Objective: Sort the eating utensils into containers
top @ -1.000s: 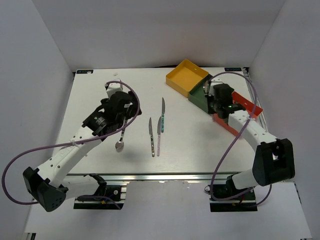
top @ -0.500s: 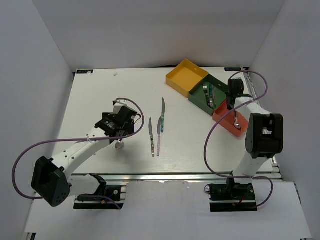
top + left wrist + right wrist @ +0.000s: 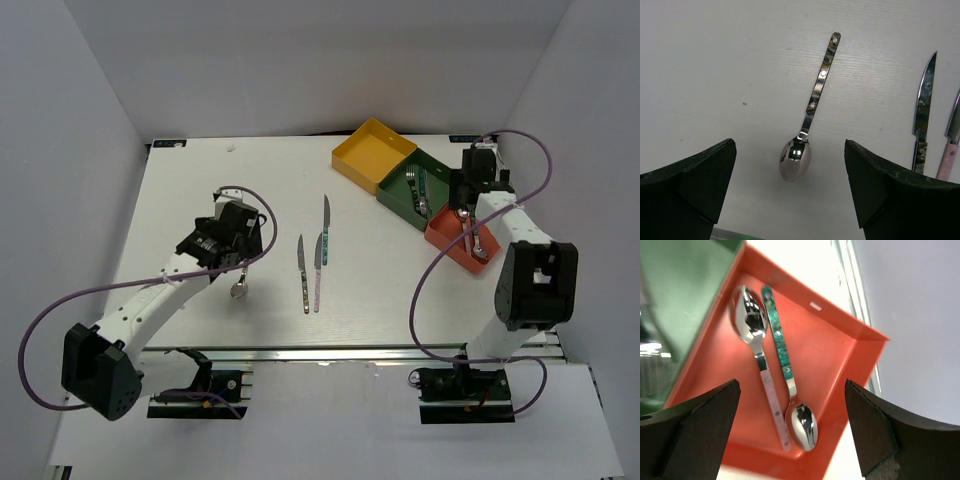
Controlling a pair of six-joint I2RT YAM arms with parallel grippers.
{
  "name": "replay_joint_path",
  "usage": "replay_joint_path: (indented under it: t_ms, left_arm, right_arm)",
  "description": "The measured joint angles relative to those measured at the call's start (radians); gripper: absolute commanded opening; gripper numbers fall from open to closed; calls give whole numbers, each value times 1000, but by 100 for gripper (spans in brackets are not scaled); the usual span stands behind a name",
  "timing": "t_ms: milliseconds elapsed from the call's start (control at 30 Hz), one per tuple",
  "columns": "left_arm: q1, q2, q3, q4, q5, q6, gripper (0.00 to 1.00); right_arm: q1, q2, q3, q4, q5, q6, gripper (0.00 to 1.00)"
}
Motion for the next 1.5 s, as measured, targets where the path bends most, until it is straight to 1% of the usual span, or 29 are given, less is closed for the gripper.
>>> replay_joint_path:
  t_ms: [33,100,167,200,300,333,367,400,433,500,533,667,733,767,800,900,933,967,1000,1067,1100,1133,1233,1300,1433,1500]
  left_arm:
    - [10,11,5,13,22,7,98]
    - [65,64,29,41,67,23,98]
    - [114,128,51,63,109,45,97]
    - [137,169,68,72,132,56,90]
    - [180,306,119,90,192,87,84]
    - [186,352,136,97,212,96,78]
    - [189,393,146,104,231,100,77]
    - [191,432,154,110,252,106,75]
    - [192,462,155,117,271,111,67]
    - [192,511,155,120,299,111,64]
    - [192,528,155,121,307,108,60]
    - [191,558,142,137,325,84,58]
    - [192,564,128,153,326,70,53]
    - [192,569,118,163,326,61,43]
    - [192,575,109,171,326,49,36]
    - [192,574,92,212,327,28,30]
    - [192,570,84,225,325,22,23]
    - [191,566,77,235,322,12,14]
    - [190,564,72,246,321,4,0]
    - [190,558,63,260,318,-6,0]
    - [189,552,55,268,319,-13,0]
    - [187,544,46,277,323,-19,0]
    - [163,484,-13,293,355,-43,0]
    - [108,409,-57,287,396,-58,0]
    - [-31,193,-119,357,512,-112,0]
    - [-64,92,-144,417,567,-147,0]
  right_arm:
    - [6,-30,2,-8,-10,14,89]
    - [19,-107,1,-30,-35,40,89]
    - [53,-222,-21,-20,-81,66,89]
    - [76,-284,-42,-15,-111,81,89]
    - [138,-458,-137,4,-232,127,89]
    - [154,-500,-169,3,-269,141,89]
    - [167,-534,-201,6,-300,156,89]
    - [180,-558,-230,5,-322,165,89]
    - [199,-580,-266,5,-342,183,88]
    - [227,-610,-325,1,-381,211,86]
    - [241,-621,-351,-3,-401,224,84]
    - [277,-658,-388,-28,-471,270,80]
    - [294,-689,-397,-27,-496,287,77]
    - [306,-706,-400,-27,-509,294,76]
    - [319,-719,-401,-25,-520,299,75]
    - [374,-745,-409,-13,-544,321,74]
    - [392,-749,-412,-8,-551,327,74]
    - [409,-749,-413,-6,-556,336,74]
    - [434,-748,-415,0,-559,346,74]
    - [475,-748,-427,28,-581,369,76]
    - [497,-748,-438,53,-597,386,78]
    - [516,-746,-457,95,-624,410,89]
    - [567,-726,-537,245,-709,501,89]
    - [594,-686,-571,331,-744,563,89]
    - [683,-578,-575,454,-716,681,89]
    - [726,-534,-564,489,-676,733,89]
